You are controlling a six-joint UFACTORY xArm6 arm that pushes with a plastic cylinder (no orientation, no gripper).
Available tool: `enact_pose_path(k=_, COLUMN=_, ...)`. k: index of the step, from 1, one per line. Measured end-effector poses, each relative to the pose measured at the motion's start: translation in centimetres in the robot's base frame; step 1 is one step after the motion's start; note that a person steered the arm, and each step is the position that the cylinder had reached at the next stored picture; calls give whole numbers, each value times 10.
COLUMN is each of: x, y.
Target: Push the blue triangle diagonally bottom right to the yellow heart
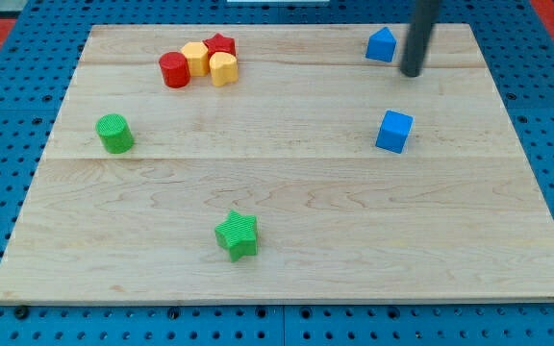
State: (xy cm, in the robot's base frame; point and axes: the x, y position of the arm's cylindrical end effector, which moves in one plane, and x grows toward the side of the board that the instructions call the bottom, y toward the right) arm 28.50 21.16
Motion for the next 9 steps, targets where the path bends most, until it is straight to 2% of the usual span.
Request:
enact_pose_path(k=2, x=-79, y=12)
enact_pose_path(k=4, x=-17, y=-80)
enact_pose_path(k=5, x=-12, y=-72)
enact_pose_path(k=6, x=-33, y=-31)
enact_pose_path(k=8, x=-54, y=-106)
enact_pose_path(k=9, x=-28, y=-148)
